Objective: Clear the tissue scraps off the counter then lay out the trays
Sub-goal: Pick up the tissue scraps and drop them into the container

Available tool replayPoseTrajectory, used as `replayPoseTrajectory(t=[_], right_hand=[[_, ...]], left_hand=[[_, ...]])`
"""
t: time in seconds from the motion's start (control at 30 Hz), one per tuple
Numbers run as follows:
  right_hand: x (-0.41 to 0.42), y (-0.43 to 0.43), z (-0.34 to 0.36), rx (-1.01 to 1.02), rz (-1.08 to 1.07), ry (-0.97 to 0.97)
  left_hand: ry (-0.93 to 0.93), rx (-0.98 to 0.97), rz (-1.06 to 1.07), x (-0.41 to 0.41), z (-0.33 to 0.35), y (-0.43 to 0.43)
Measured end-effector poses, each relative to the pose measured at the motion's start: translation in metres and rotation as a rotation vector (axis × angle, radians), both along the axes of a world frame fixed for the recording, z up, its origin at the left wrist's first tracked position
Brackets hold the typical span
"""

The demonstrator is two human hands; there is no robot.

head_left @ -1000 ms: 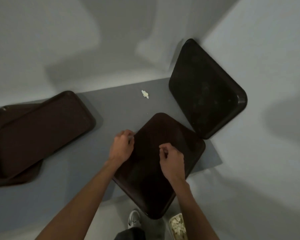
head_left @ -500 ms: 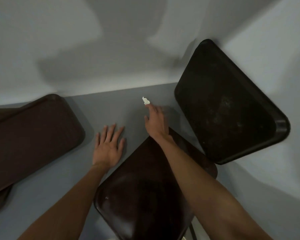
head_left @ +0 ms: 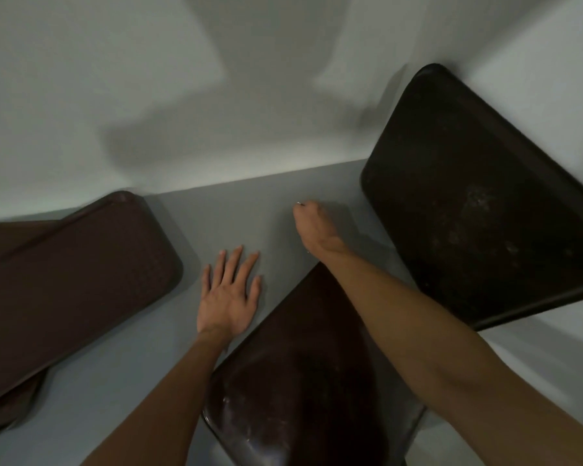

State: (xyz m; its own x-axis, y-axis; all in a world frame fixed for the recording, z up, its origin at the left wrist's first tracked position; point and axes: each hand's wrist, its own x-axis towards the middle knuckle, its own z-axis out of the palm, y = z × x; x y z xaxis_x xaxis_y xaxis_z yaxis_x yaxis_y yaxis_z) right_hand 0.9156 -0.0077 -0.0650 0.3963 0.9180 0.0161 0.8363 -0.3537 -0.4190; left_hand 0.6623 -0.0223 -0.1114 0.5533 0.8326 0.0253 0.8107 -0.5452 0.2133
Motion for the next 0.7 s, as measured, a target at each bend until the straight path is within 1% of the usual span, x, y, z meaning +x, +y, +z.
replayPoseTrajectory(t=[0.17,0.3,0.4,0.47,0.57,0.7], right_hand=[[-0.005,-0.017,0.017,-0.059,0.023,-0.010],[-0.011,-0.032,0.025,-0.087,-0.052,0.020],[-0.021,-0.053,0.031,-0.006,-0.108,0.100],[-0.032,-0.077,0.043,0.069,-0.123,0.110],[-0.051,-0.126,0.061,0.195,-0.162,0.115],[-0.076,-0.208,0.085,0.288,-0.241,0.161]], left_hand=[[-0.017,-0.003,-0.015,-0.003,0.001,-0.001],[-0.032,-0.053,-0.032,-0.003,0.002,-0.001],[-0.095,-0.080,-0.013,0.000,0.011,-0.003],[-0.160,-0.037,-0.012,0.000,0.022,-0.012],[-0.264,-0.022,-0.029,-0.004,0.040,-0.035],[-0.332,-0.088,-0.111,-0.008,0.063,-0.076]])
